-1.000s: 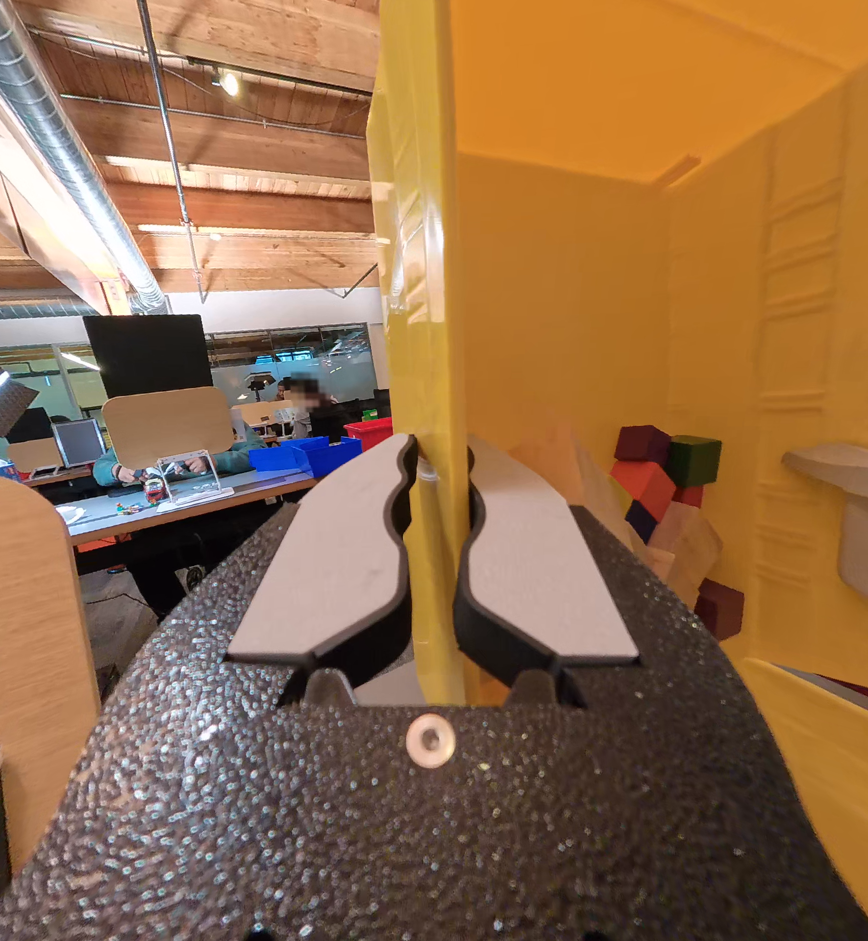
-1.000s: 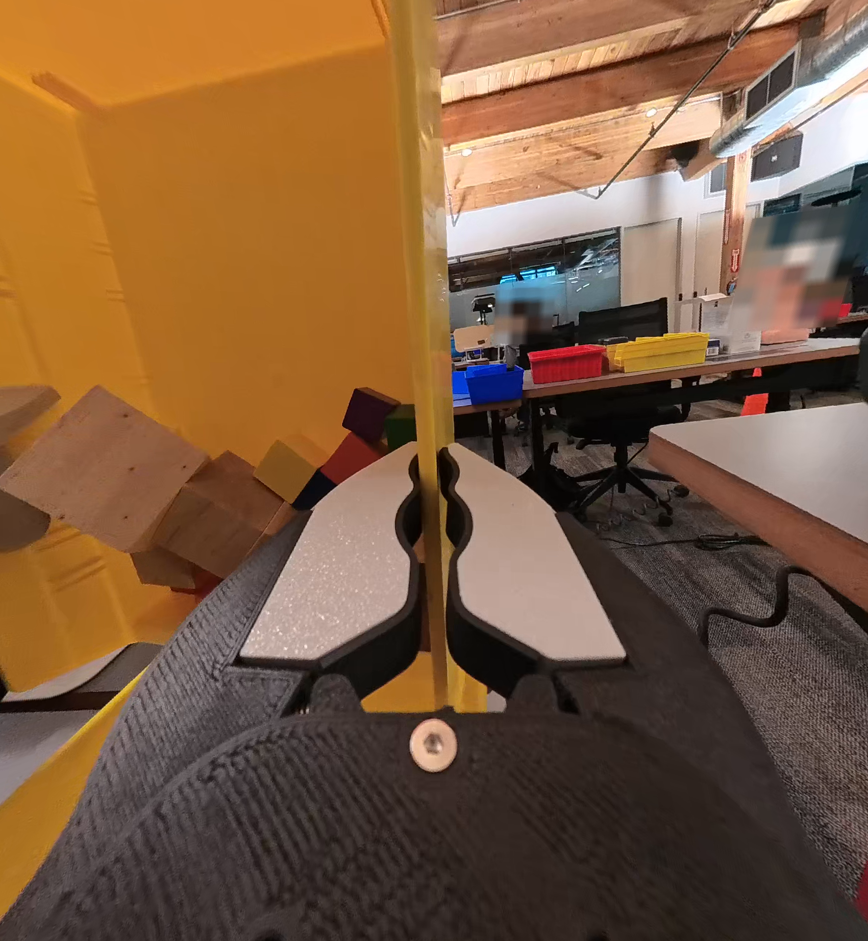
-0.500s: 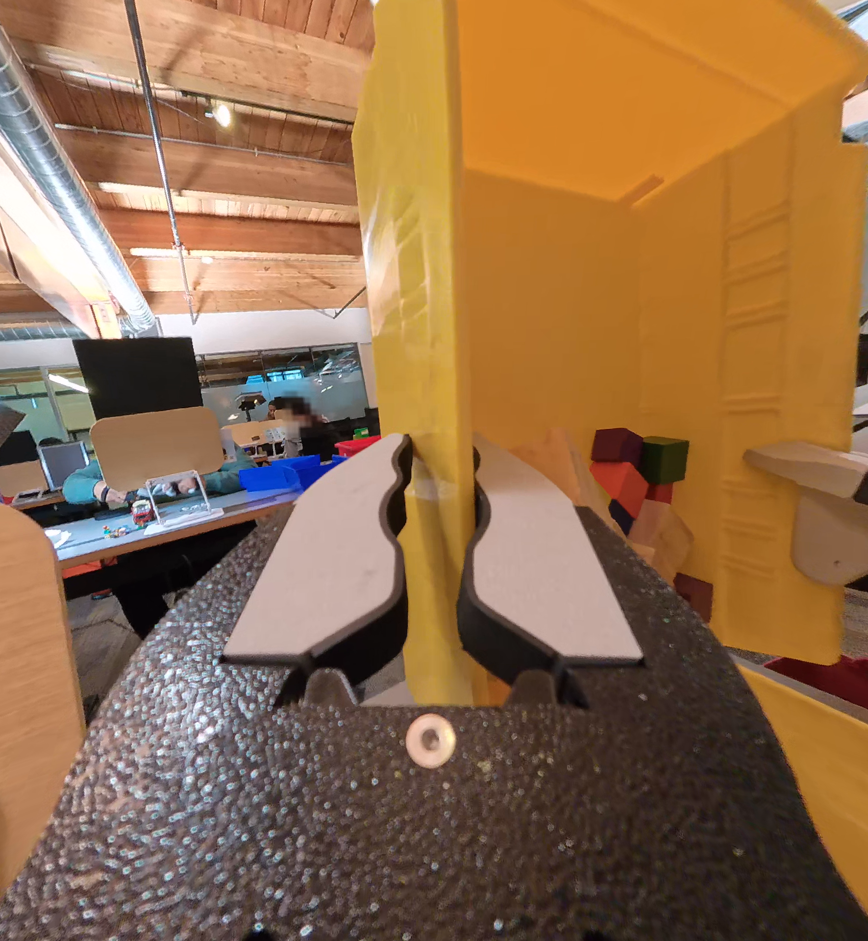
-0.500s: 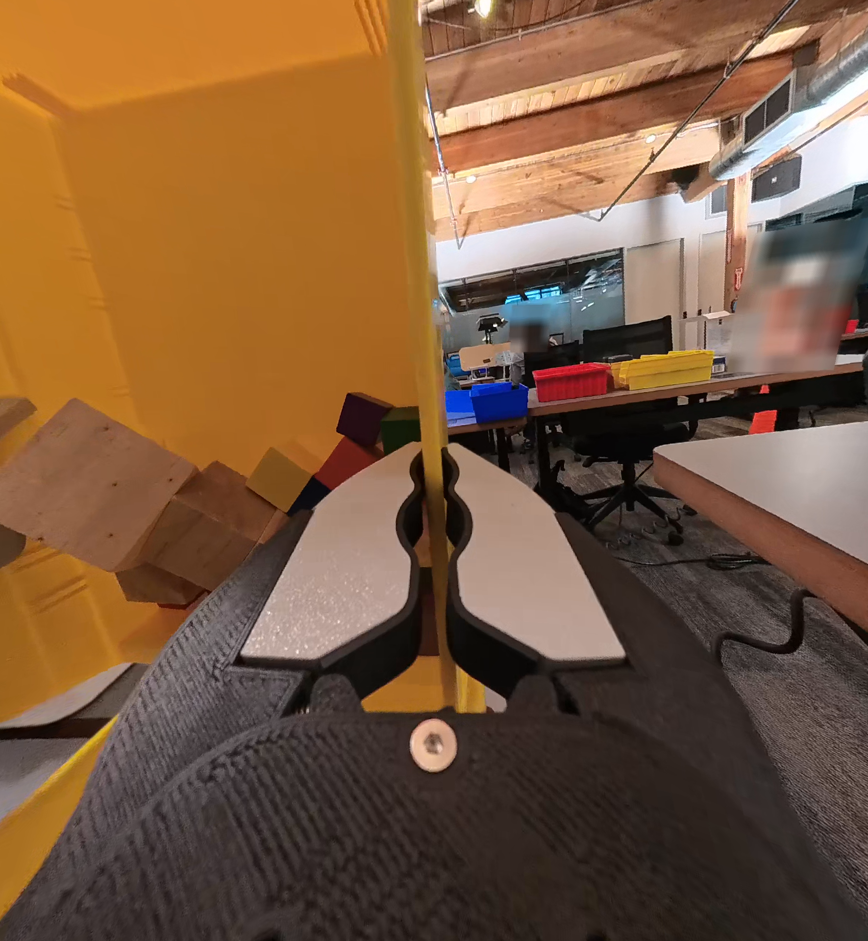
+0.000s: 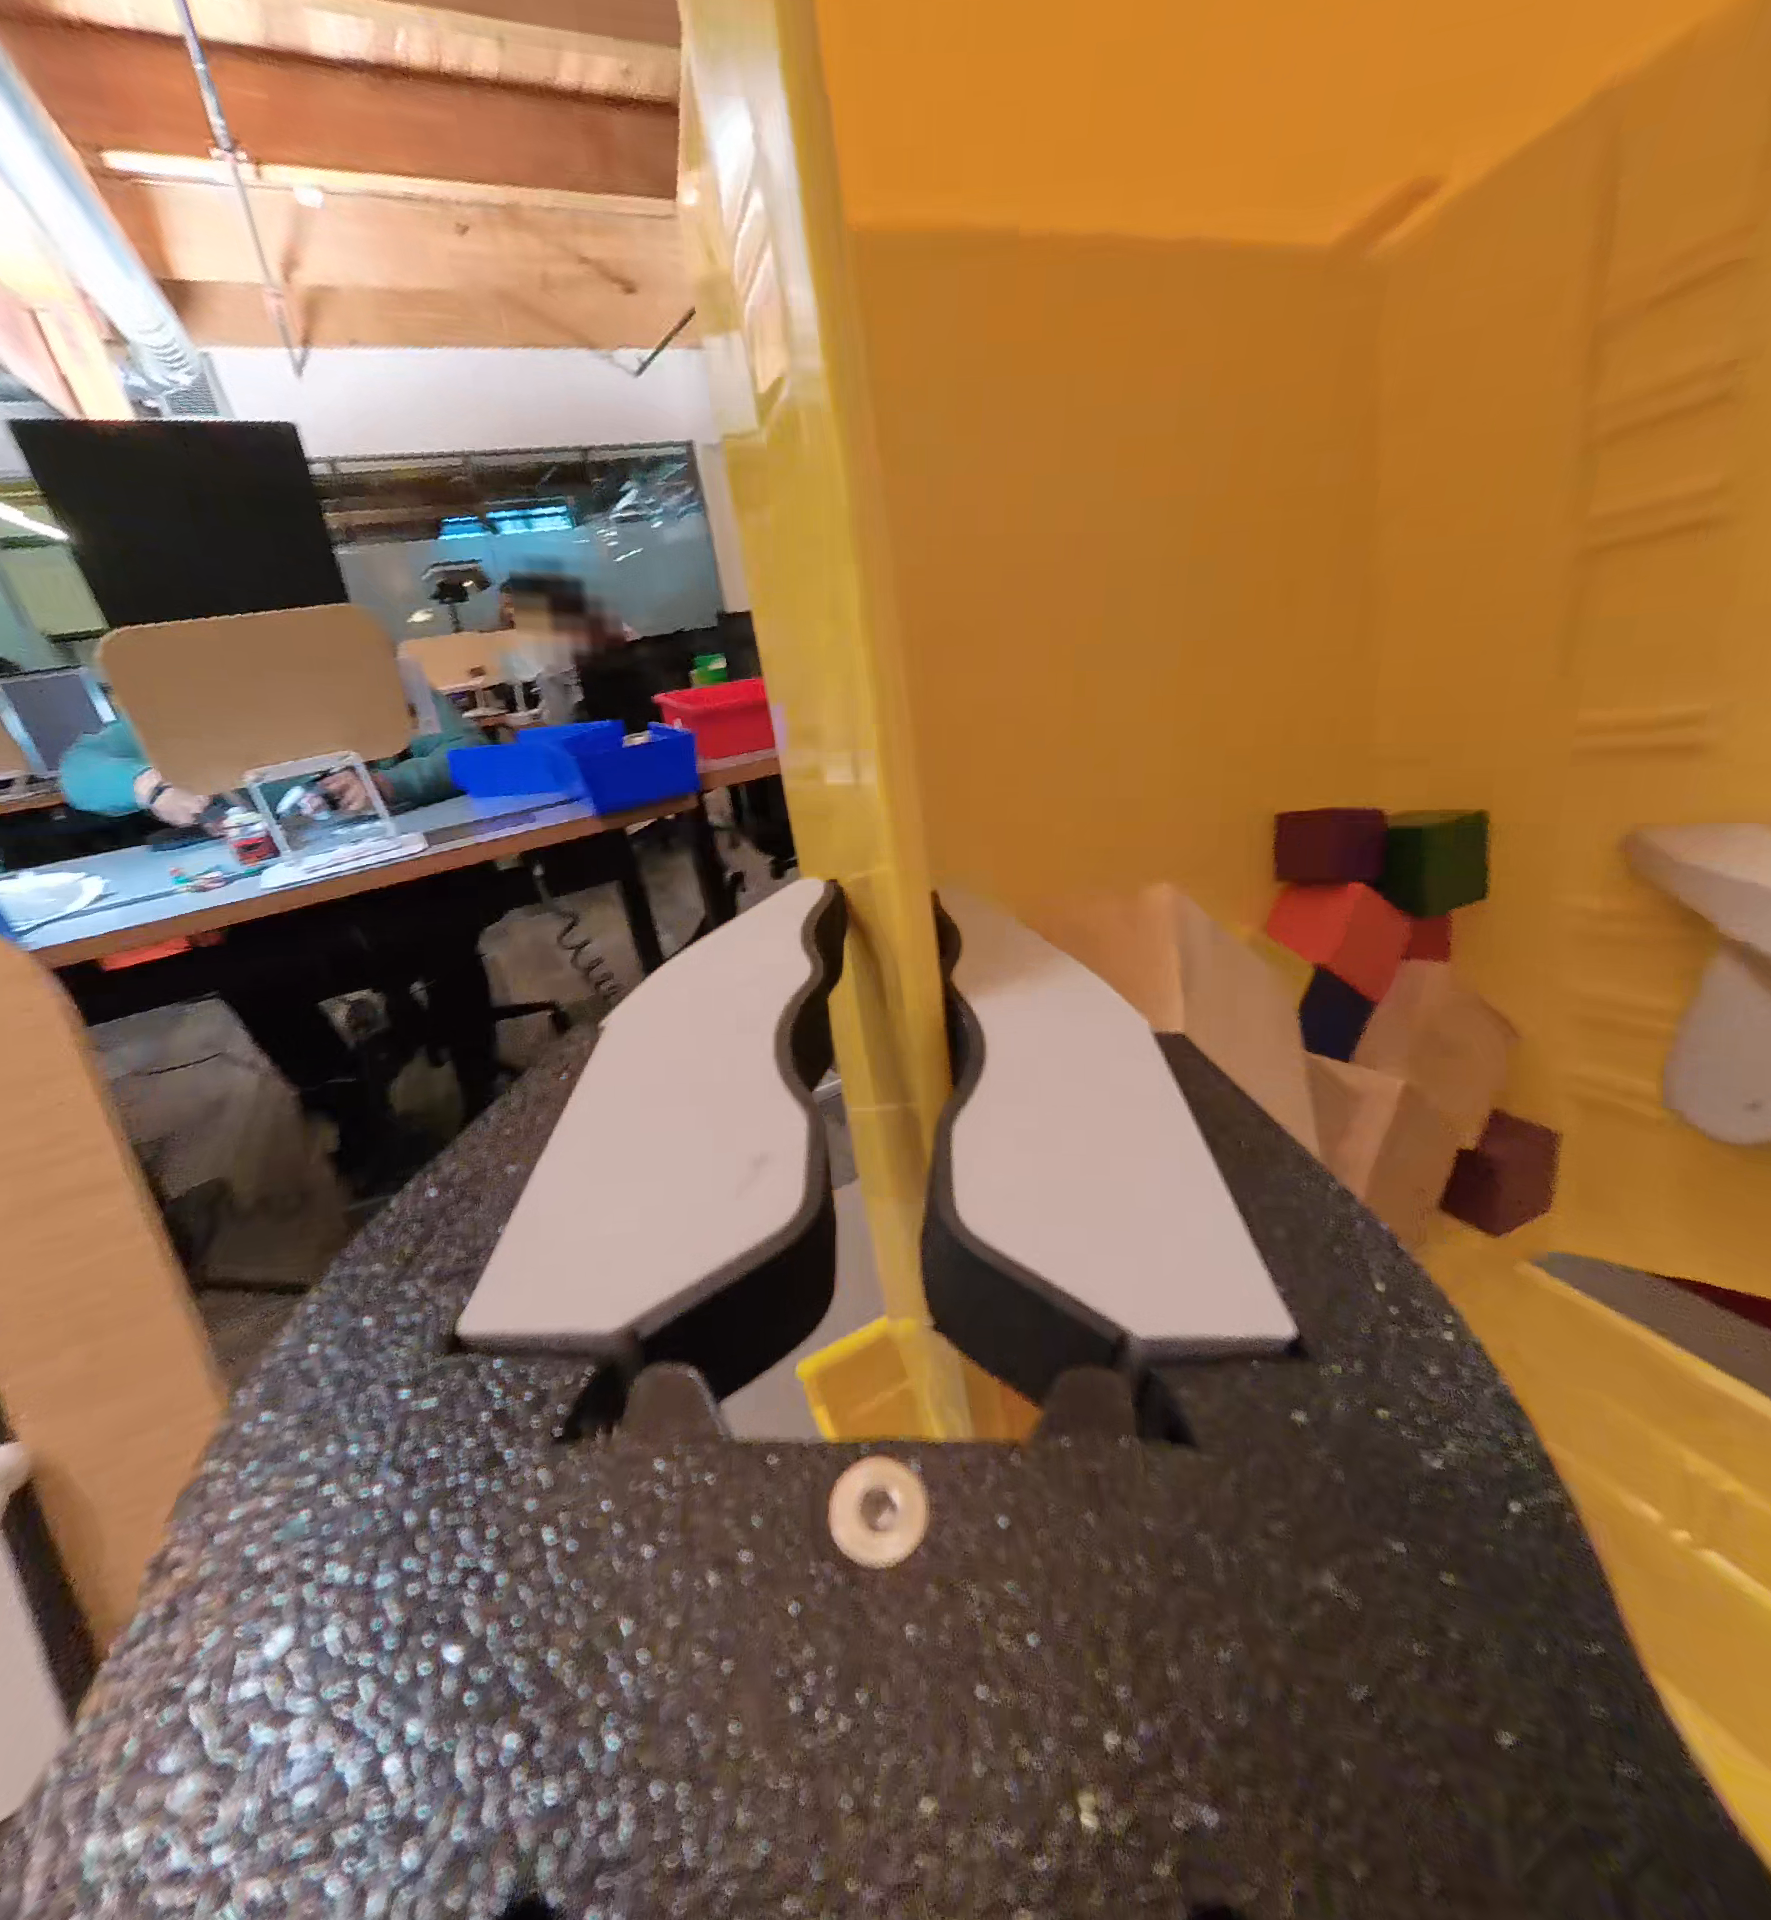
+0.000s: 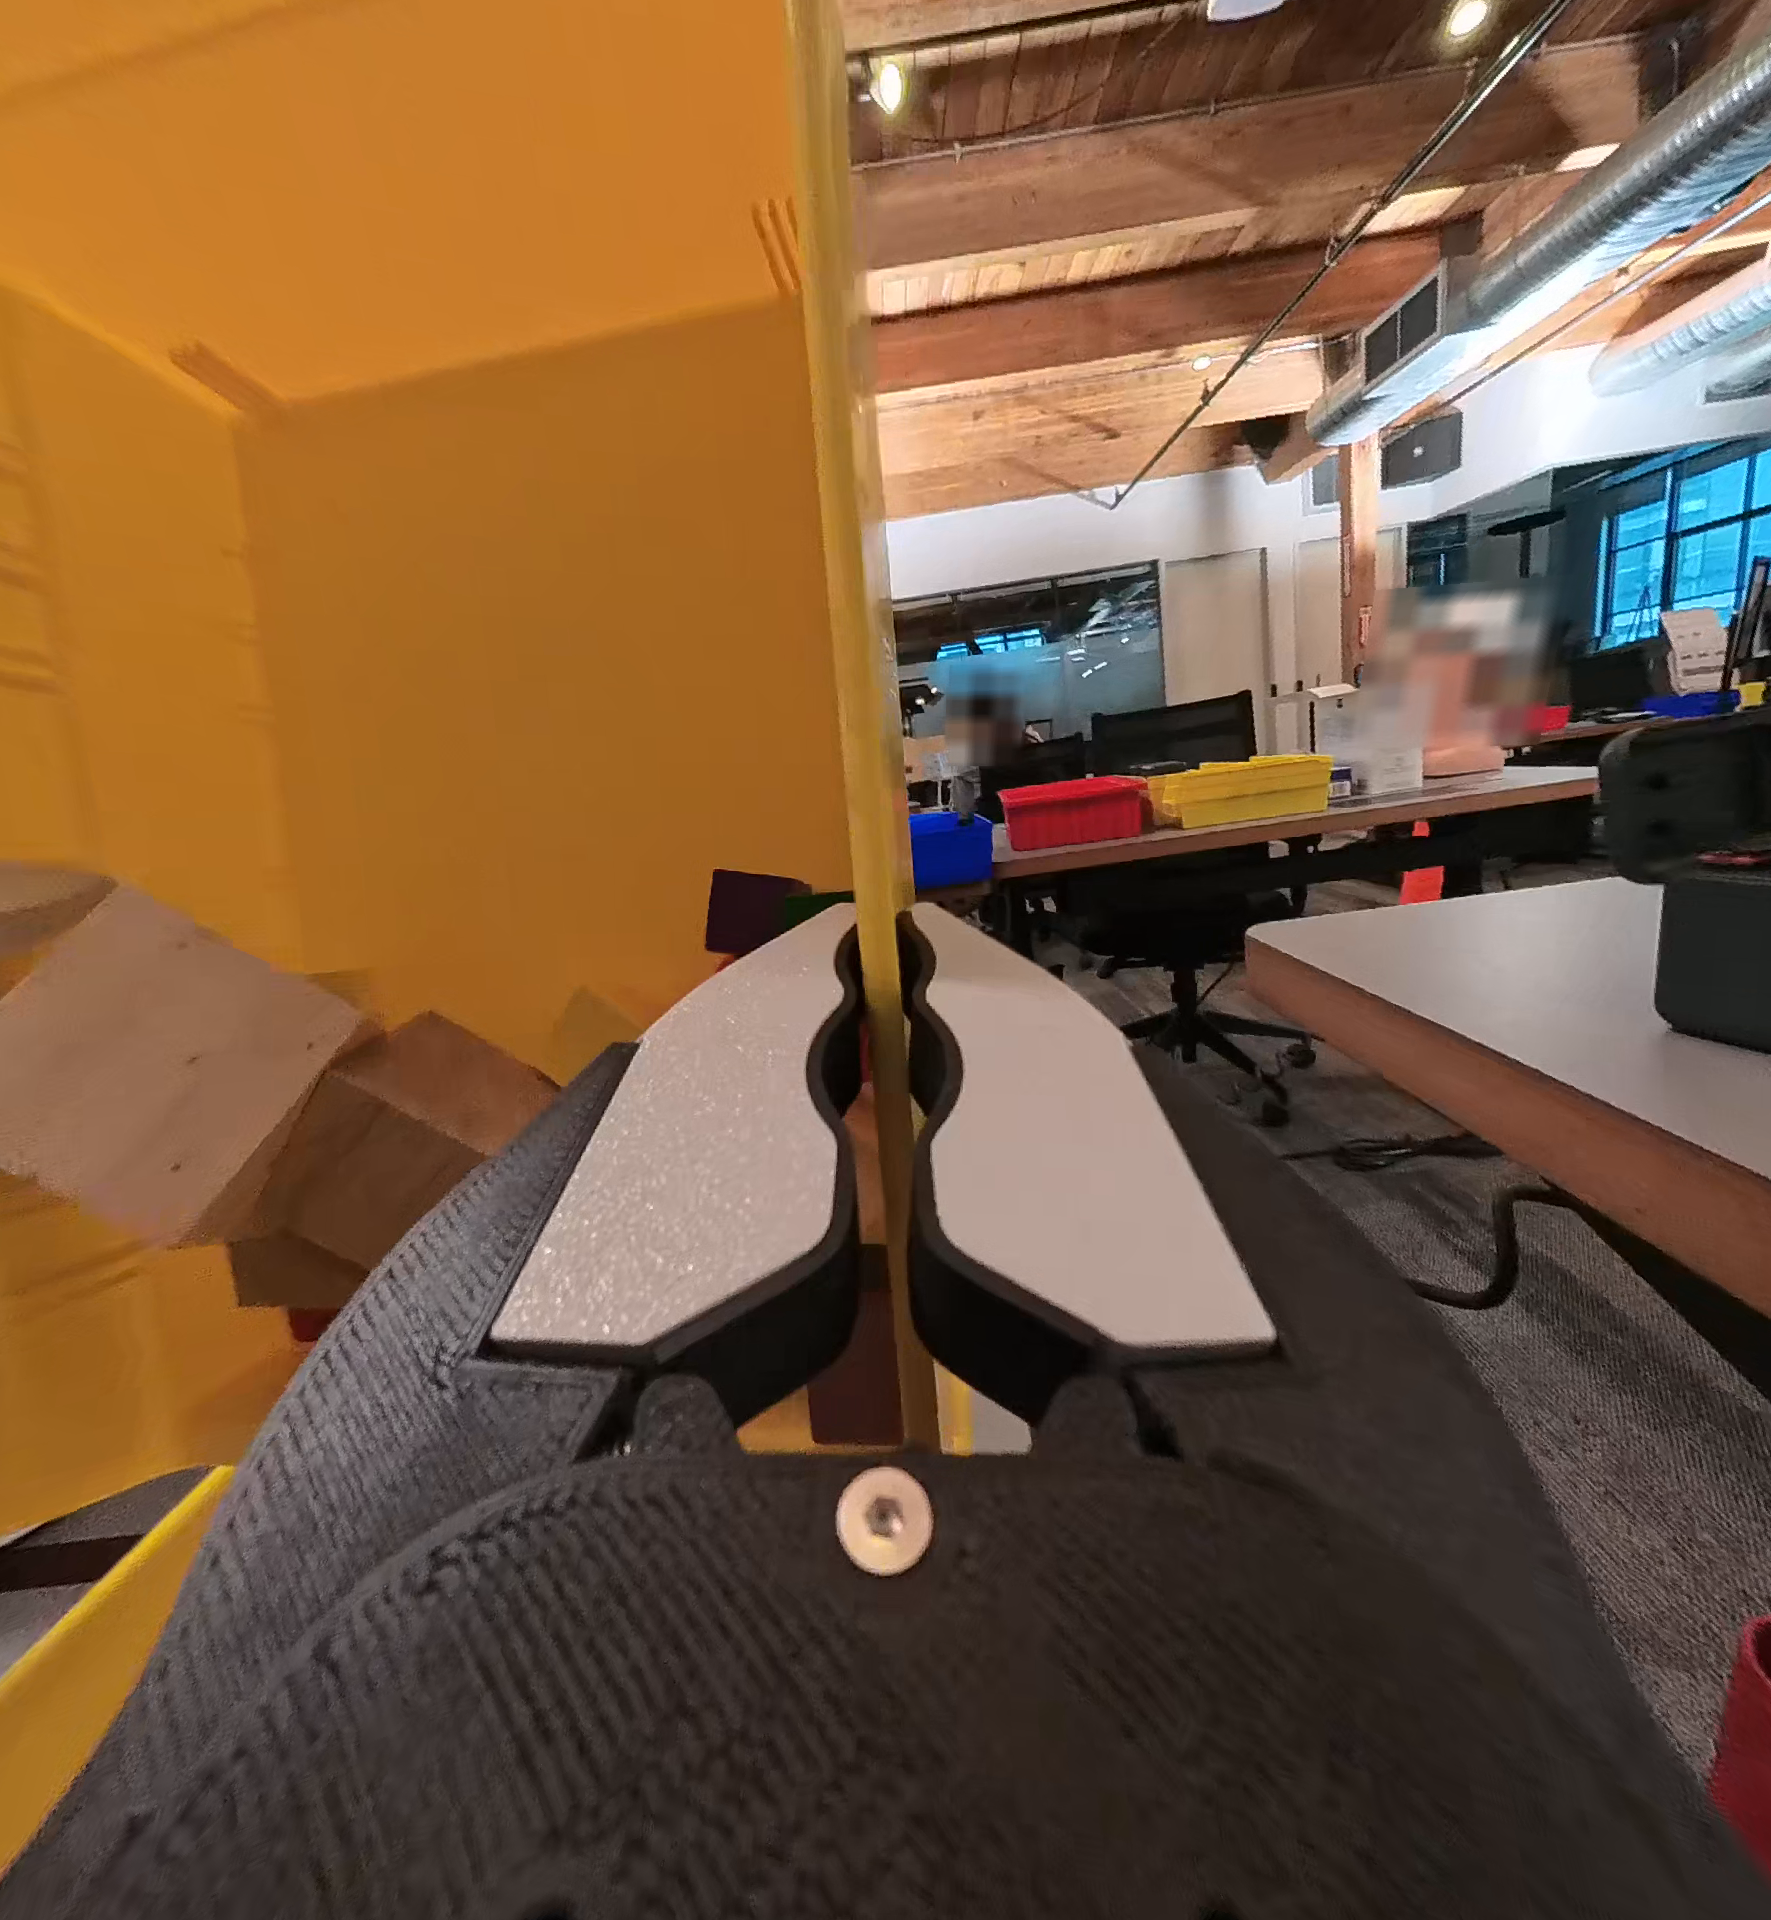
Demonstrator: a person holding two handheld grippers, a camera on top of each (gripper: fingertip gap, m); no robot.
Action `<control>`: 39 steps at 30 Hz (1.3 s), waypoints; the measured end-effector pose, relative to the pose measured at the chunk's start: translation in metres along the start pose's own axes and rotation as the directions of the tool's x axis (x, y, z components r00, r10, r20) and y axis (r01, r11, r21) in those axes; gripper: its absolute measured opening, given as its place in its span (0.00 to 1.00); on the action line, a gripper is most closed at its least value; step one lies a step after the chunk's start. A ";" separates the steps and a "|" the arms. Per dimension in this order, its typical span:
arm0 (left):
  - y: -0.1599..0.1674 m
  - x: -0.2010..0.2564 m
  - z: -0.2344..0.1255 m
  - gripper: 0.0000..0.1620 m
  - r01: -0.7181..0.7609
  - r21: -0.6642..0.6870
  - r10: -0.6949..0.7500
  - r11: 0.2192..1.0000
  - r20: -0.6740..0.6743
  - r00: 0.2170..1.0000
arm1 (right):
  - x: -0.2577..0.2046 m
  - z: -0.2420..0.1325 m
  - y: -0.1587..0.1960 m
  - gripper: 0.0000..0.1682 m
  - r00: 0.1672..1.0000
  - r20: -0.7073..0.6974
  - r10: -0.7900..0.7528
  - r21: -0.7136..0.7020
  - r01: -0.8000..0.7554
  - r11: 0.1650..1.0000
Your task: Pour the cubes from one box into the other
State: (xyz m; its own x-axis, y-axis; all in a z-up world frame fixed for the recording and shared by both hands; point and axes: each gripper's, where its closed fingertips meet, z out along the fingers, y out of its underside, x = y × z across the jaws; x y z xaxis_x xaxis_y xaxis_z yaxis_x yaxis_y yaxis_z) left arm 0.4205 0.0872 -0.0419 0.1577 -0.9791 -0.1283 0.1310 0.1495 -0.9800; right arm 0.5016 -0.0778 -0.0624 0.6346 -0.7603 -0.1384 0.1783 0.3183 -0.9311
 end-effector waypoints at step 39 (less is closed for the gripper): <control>-0.047 -0.001 -0.017 0.06 -0.064 0.218 0.056 0.974 0.043 0.997 | -0.011 -0.002 -0.039 0.02 0.994 0.074 -0.084 0.158 0.071 0.985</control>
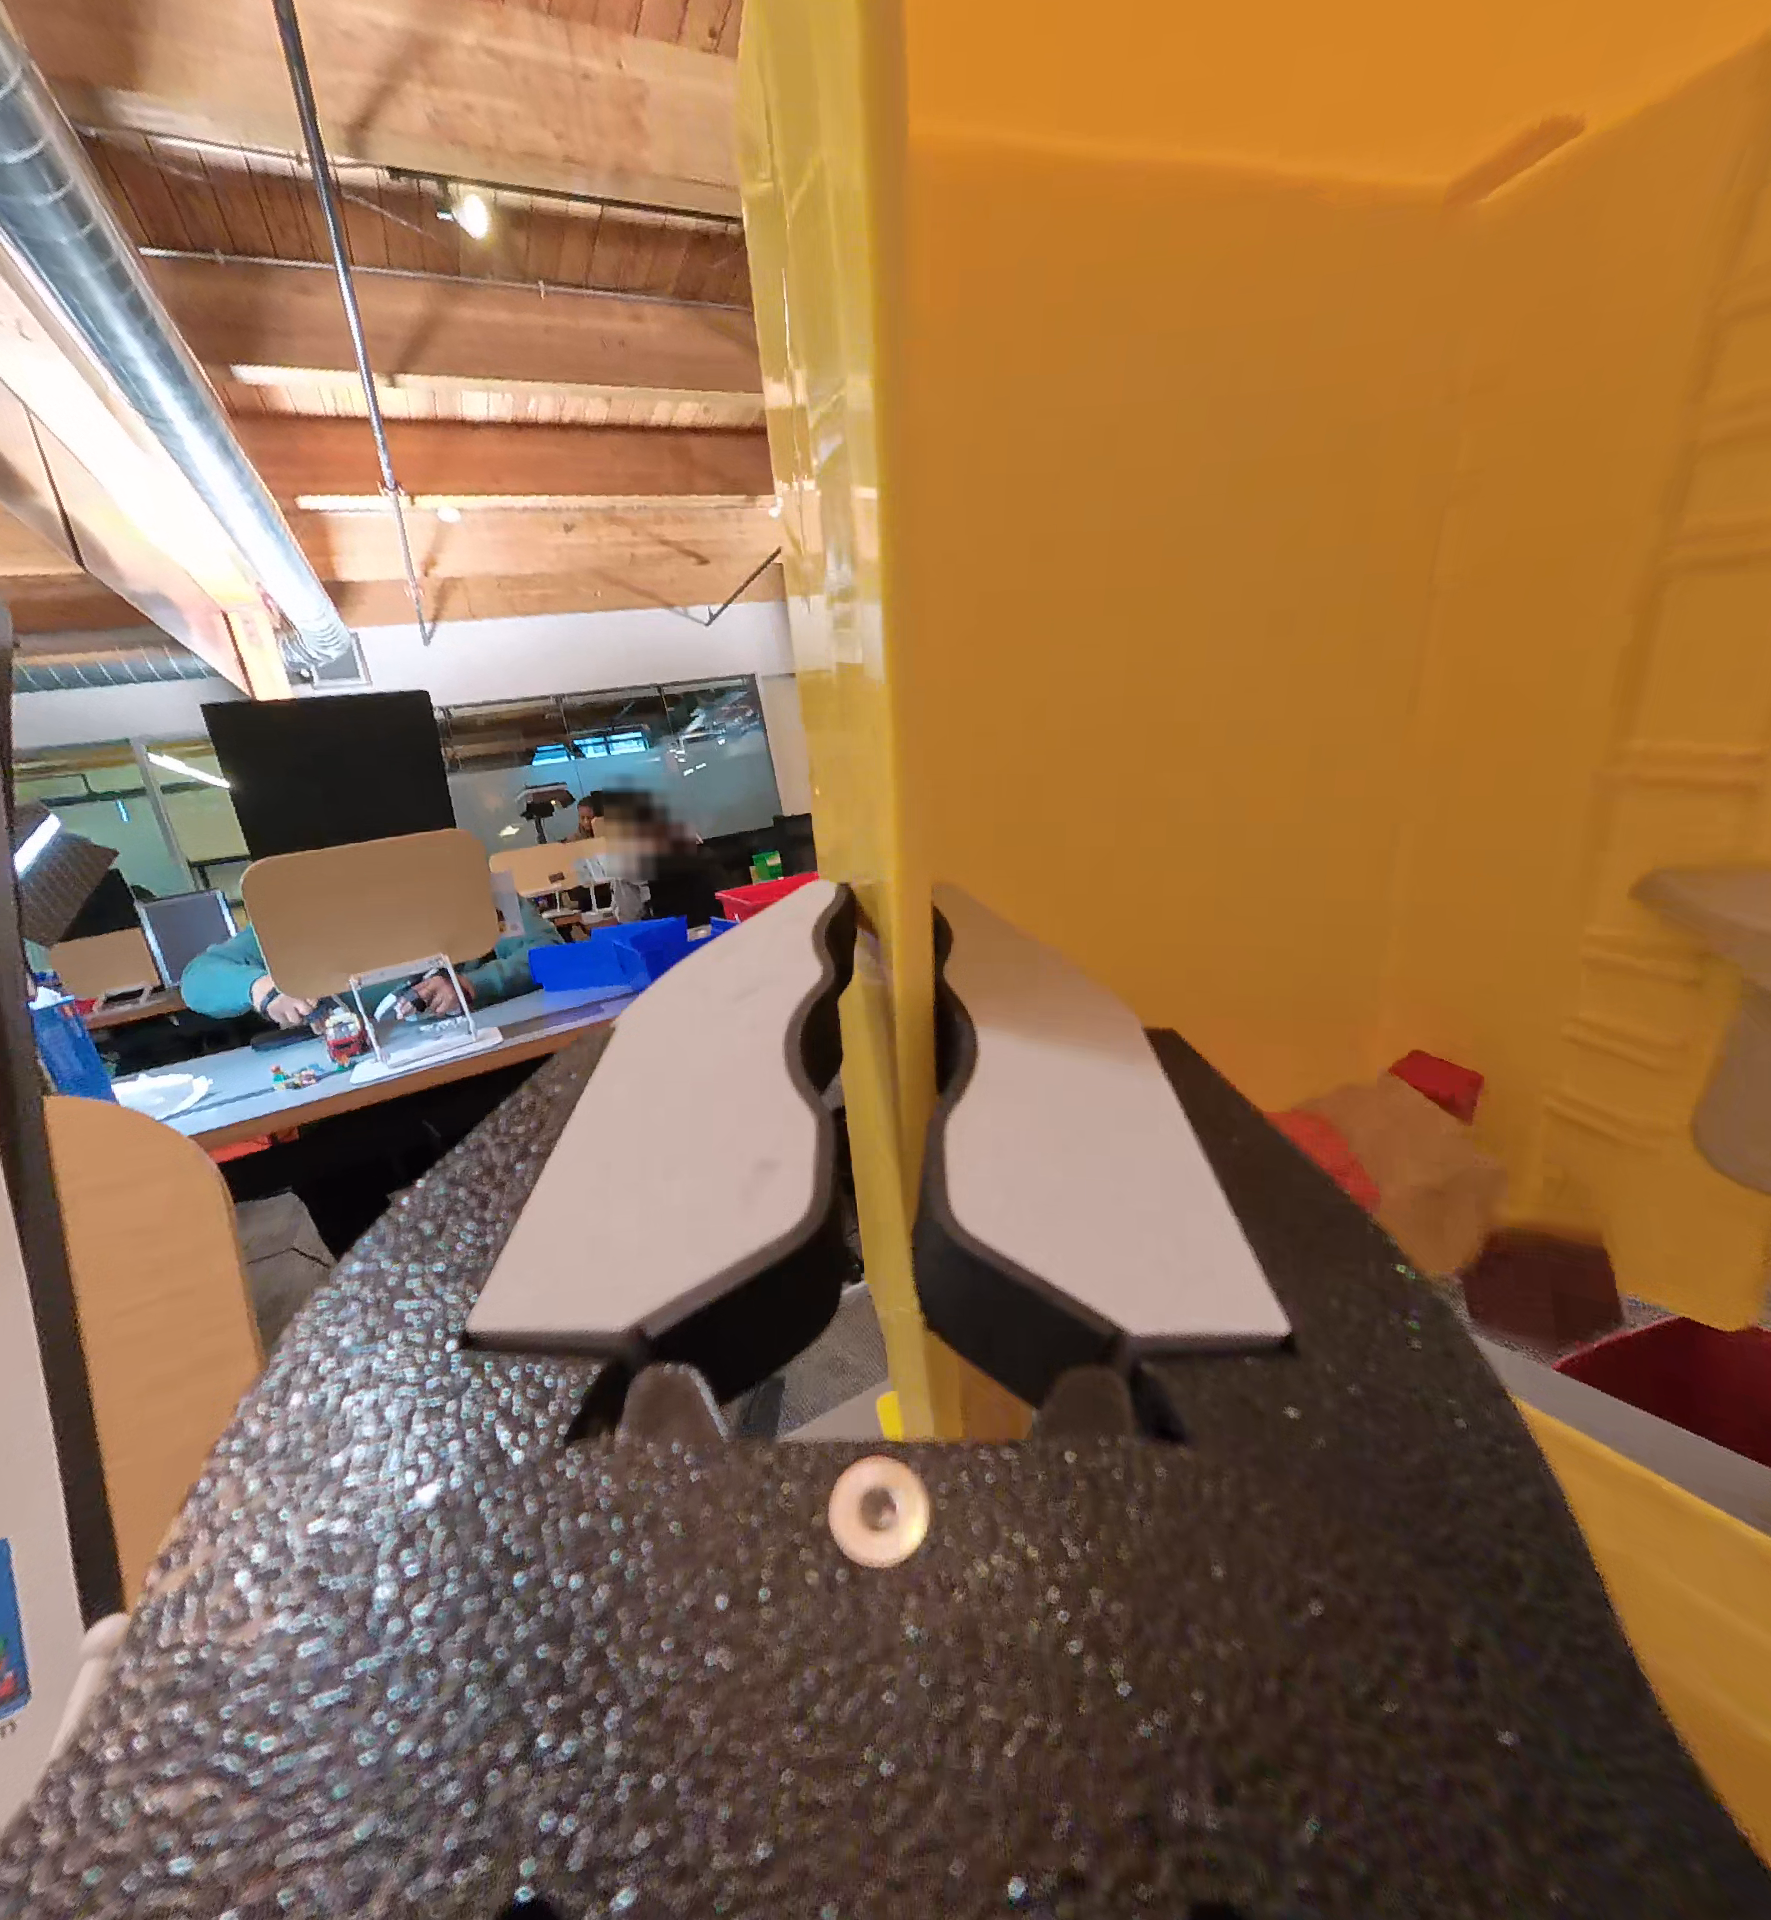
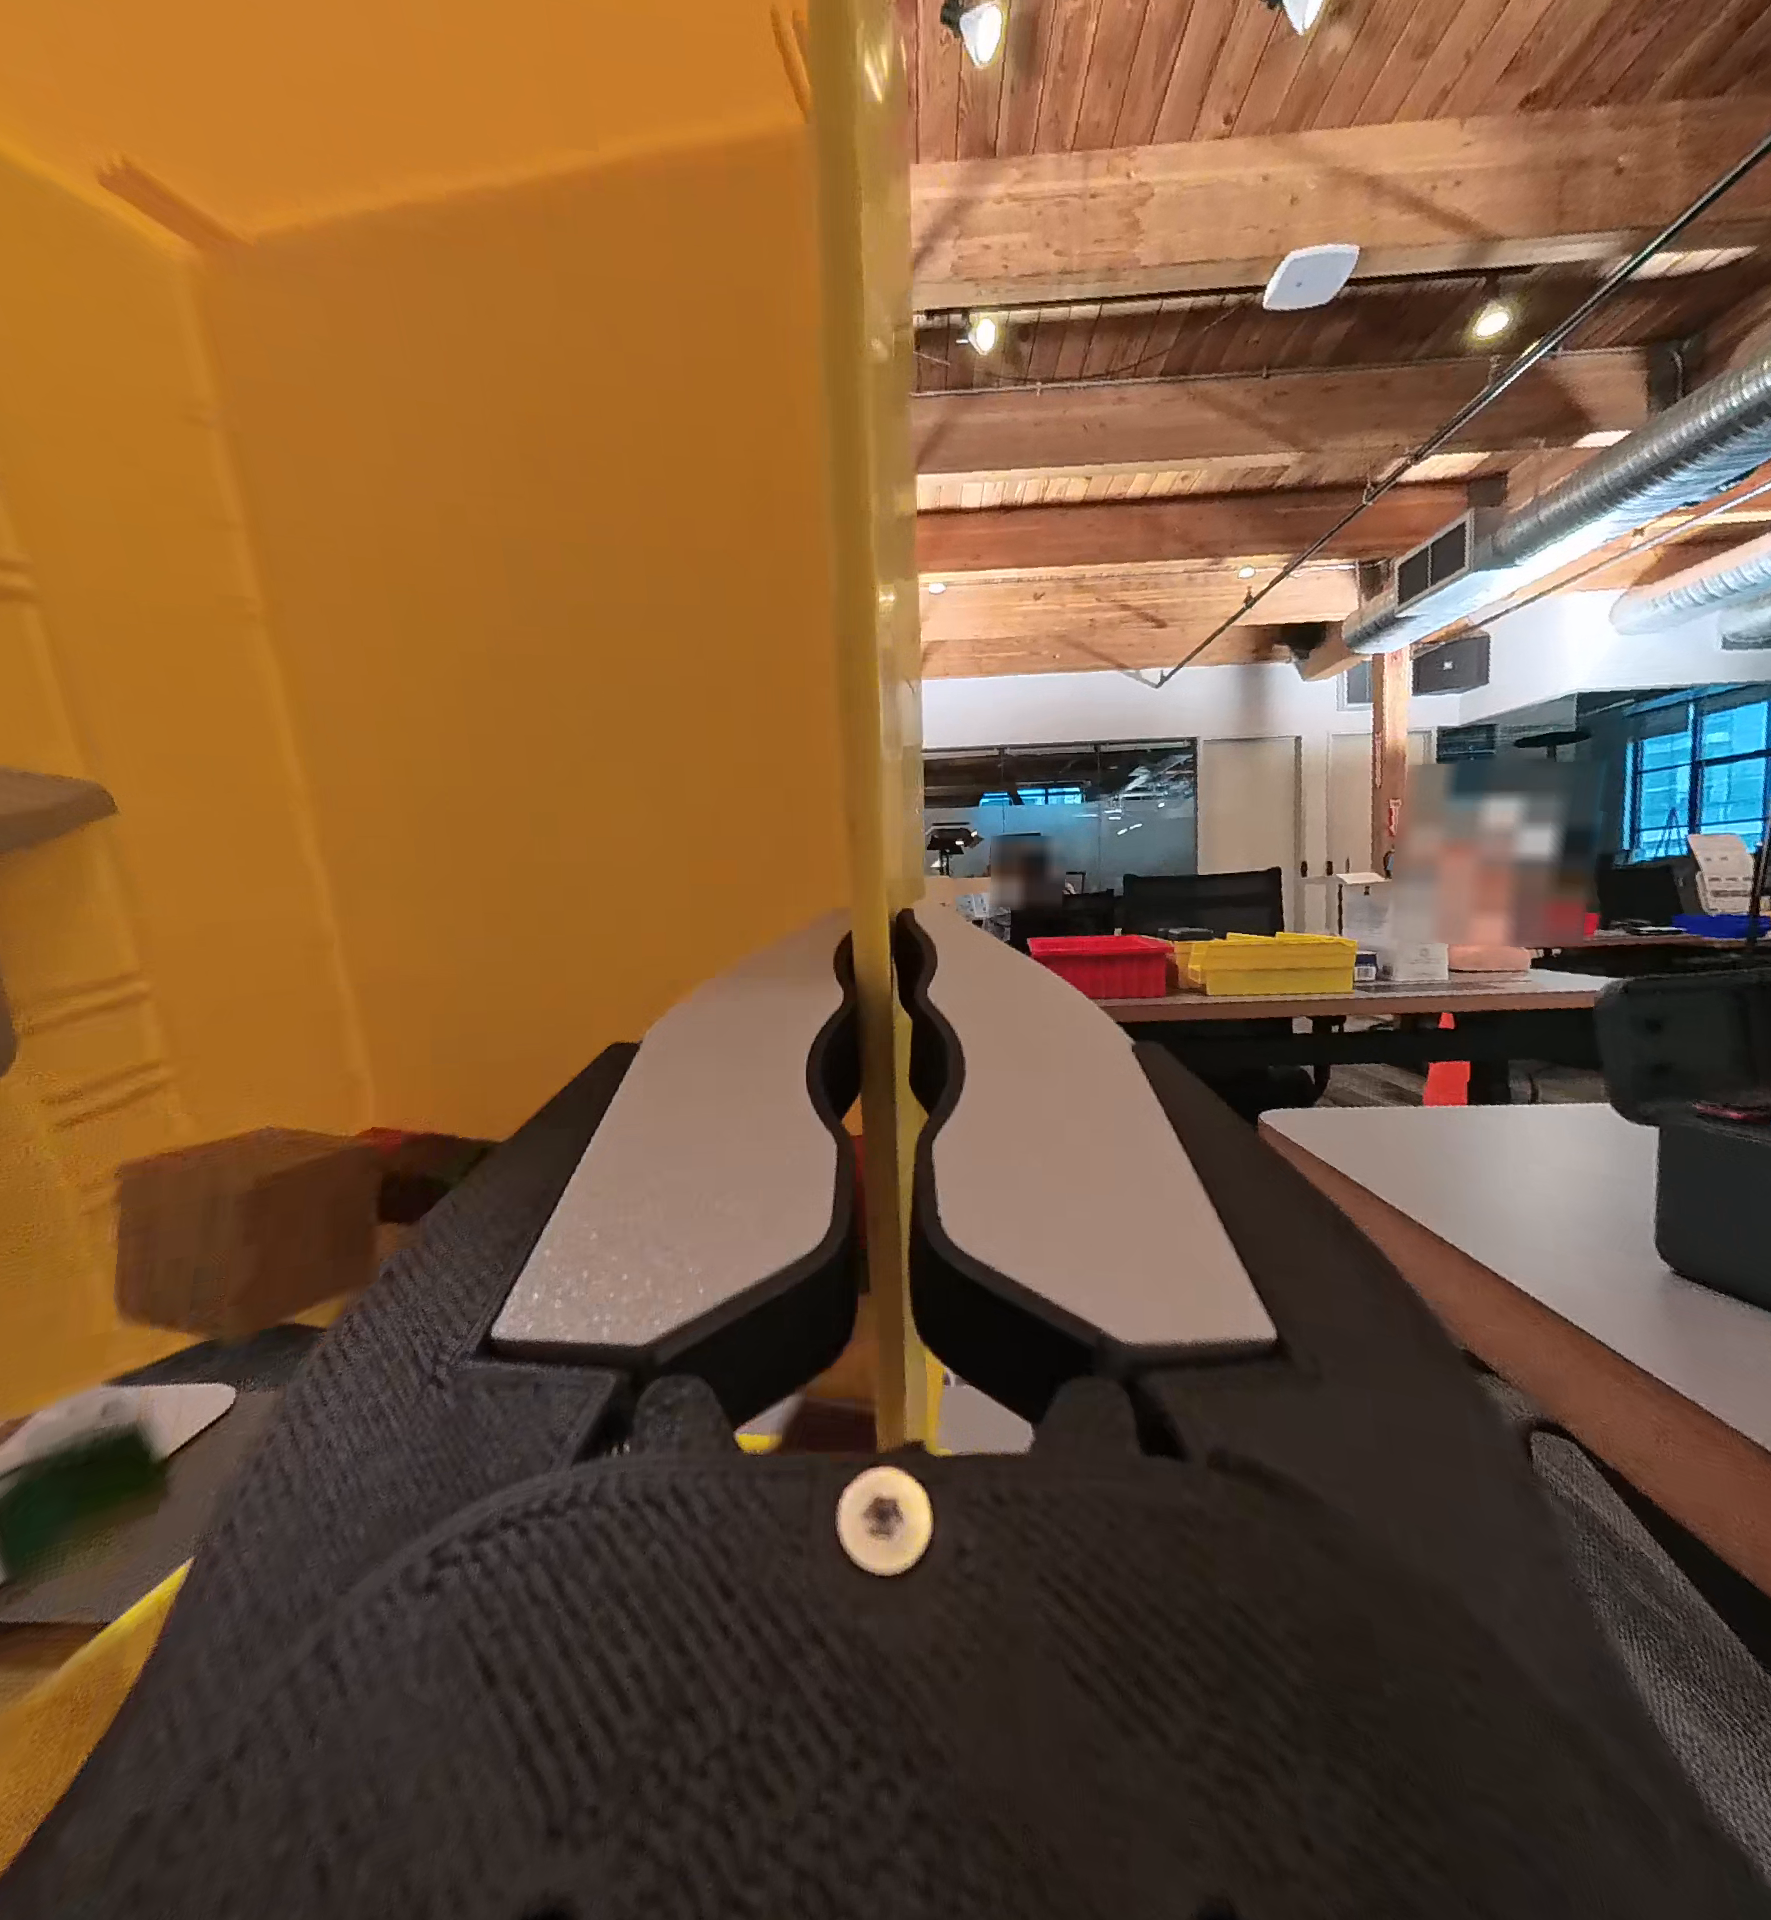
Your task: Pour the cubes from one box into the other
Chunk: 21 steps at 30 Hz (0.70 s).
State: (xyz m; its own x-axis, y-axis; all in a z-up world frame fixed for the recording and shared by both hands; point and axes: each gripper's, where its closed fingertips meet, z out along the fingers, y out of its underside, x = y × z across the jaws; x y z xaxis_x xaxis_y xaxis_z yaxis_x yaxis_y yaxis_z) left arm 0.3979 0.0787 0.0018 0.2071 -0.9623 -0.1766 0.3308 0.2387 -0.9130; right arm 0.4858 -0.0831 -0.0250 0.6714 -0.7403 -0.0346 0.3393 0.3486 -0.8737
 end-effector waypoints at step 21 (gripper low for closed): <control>0.013 -0.007 -0.012 0.07 0.004 -0.059 -0.004 0.998 -0.005 1.000 | -0.013 -0.007 0.021 0.02 0.999 0.034 -0.034 -0.157 0.039 0.987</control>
State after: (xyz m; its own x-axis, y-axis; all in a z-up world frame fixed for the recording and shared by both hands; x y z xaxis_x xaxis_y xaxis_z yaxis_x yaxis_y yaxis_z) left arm 0.3900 0.0868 -0.0134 0.2016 -0.9638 -0.1747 0.2769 0.2272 -0.9337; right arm 0.4798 -0.0702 -0.0461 0.6819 -0.7314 0.0115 0.2576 0.2255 -0.9396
